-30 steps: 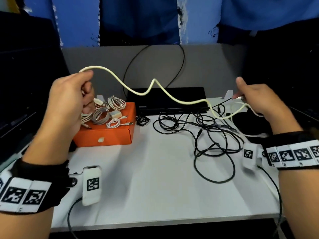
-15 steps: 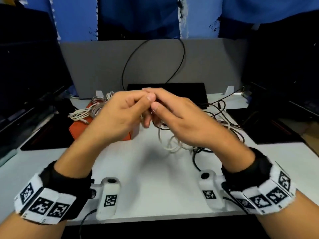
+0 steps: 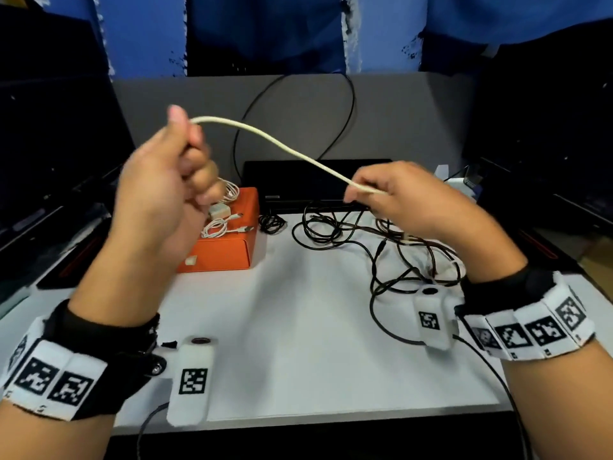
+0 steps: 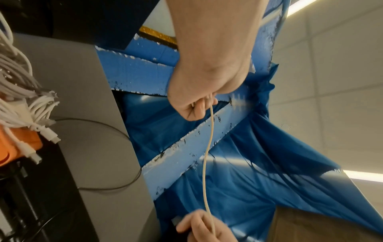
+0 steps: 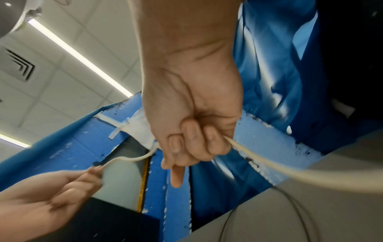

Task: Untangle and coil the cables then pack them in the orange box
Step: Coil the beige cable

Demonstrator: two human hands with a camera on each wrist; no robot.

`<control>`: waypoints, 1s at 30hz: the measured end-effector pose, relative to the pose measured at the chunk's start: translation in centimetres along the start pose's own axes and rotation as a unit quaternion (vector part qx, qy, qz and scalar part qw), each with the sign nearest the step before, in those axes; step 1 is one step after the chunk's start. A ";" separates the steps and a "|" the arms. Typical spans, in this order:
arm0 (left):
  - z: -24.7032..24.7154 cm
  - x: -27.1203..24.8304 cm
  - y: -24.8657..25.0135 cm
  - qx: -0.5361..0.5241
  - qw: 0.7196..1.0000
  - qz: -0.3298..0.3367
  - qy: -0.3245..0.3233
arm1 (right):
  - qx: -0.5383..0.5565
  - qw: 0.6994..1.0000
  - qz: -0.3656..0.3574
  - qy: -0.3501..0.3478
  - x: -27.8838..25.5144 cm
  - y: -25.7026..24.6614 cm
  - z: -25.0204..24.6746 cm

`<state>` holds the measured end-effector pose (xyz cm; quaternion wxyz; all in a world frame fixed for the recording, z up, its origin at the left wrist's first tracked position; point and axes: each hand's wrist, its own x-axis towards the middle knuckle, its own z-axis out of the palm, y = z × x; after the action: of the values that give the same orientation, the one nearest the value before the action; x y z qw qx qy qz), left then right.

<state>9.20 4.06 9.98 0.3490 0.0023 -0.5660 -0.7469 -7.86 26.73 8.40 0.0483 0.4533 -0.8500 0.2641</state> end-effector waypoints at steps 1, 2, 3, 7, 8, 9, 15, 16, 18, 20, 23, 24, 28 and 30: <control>-0.9 0.5 0.5 -0.026 0.999 0.009 0.018 | 0.001 1.000 0.010 0.028 0.1 0.6 -0.7; -1.8 1.0 0.9 -0.047 0.998 0.018 0.036 | 0.004 0.998 0.021 0.060 0.1 1.4 -1.4; -2.6 1.5 1.4 -0.062 0.996 0.026 0.051 | 0.000 0.995 0.034 0.094 0.1 2.3 -2.0; -4.4 2.3 1.9 -0.056 0.997 0.032 0.053 | -0.055 0.984 0.120 0.120 -0.2 6.0 -2.9; -4.2 2.2 1.8 -0.042 0.998 0.025 0.036 | -0.065 0.983 0.138 0.099 -0.1 6.3 -2.7; -3.8 2.0 1.6 -0.026 0.999 0.018 0.015 | -0.069 0.983 0.152 0.077 -0.1 6.3 -2.5; 0.1 -0.5 0.1 0.083 0.989 -0.009 -0.120 | -0.036 0.999 0.038 0.013 -1.1 0.3 -1.7; 0.9 -1.1 -0.4 0.087 0.985 -0.024 -0.146 | -0.011 0.999 -0.019 0.038 -1.5 -1.4 -1.1; 2.2 -2.2 -1.5 0.093 0.974 -0.054 -0.202 | 0.045 0.989 -0.124 0.071 -2.0 -4.8 0.5; 2.8 -2.7 -2.0 0.103 0.964 -0.072 -0.234 | 0.101 0.977 -0.173 0.076 -2.2 -6.5 1.8; 2.2 -2.6 -1.3 0.132 0.954 -0.102 -0.248 | 0.165 0.970 -0.155 0.093 -2.0 -6.8 3.0; 1.8 -2.6 -0.9 0.145 0.948 -0.113 -0.260 | 0.173 0.967 -0.150 0.110 -1.9 -6.6 3.3; 0.7 -2.3 0.1 0.124 0.938 -0.130 -0.296 | 0.174 0.963 -0.137 0.155 -1.6 -6.4 4.3; 0.7 -2.2 0.1 0.085 0.950 -0.093 -0.287 | 0.172 0.967 -0.117 0.150 -1.4 -6.4 4.6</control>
<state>10.60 5.81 9.45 0.0994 -0.1298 -0.7011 -0.6941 -1.22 22.68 6.62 0.1266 0.5060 -0.7161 0.4638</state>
